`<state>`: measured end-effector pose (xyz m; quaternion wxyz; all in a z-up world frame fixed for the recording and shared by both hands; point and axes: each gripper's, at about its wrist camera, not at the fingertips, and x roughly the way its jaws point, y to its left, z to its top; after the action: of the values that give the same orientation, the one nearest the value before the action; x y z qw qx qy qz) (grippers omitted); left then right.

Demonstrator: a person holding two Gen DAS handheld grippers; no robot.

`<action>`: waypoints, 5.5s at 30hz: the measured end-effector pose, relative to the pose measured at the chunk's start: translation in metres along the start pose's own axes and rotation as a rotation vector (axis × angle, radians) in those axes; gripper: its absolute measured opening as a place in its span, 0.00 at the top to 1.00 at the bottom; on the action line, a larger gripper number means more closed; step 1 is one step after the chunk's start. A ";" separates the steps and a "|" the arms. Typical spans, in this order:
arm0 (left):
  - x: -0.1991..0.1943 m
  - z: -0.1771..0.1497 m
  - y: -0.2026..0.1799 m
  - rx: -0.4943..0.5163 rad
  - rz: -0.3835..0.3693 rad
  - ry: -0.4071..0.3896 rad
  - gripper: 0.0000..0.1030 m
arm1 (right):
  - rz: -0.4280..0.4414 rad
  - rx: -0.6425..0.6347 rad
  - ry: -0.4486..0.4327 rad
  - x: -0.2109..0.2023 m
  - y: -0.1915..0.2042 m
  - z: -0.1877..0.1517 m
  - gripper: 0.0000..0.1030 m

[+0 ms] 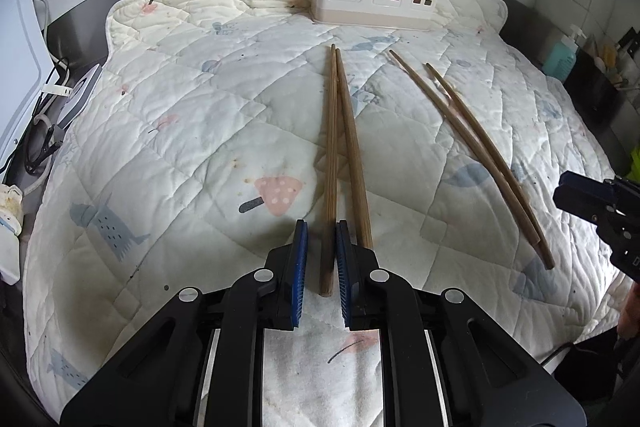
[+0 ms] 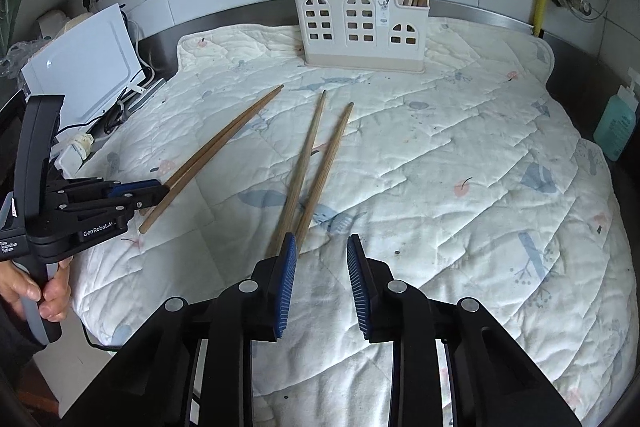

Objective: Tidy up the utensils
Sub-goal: 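Position the open left gripper around a chopstick while the right gripper aligns over another, then close the left gripper on its chopstick while the right gripper closes on another, then lift and carry the left gripper's chopstick to the holder while the right carries its own, then lower the left gripper's chopstick into the holder while the right gripper inserts and releases its own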

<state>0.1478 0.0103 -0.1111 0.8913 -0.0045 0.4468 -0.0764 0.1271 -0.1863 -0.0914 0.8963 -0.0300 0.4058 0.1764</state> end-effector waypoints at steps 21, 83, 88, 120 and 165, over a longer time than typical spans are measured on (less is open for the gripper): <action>0.000 0.001 0.003 0.002 -0.027 0.022 0.87 | 0.035 -0.072 0.102 0.005 0.008 -0.024 0.80; 0.003 0.003 0.000 0.003 -0.020 0.023 0.87 | 0.031 0.023 0.021 0.011 0.003 -0.025 0.91; 0.006 0.006 -0.003 0.000 -0.009 0.022 0.87 | 0.034 0.041 0.007 0.015 0.000 -0.022 0.92; -0.078 0.124 -0.006 0.034 -0.134 -0.275 0.95 | -0.053 -0.059 -0.372 -0.109 -0.028 0.144 0.94; -0.101 0.305 -0.023 -0.067 -0.142 -0.737 0.95 | -0.193 -0.008 -0.589 -0.067 -0.069 0.290 0.94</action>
<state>0.3288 -0.0166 0.1542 0.9842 -0.0917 0.0969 -0.1165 0.3173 -0.2136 0.1455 0.9878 -0.0196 0.1230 0.0933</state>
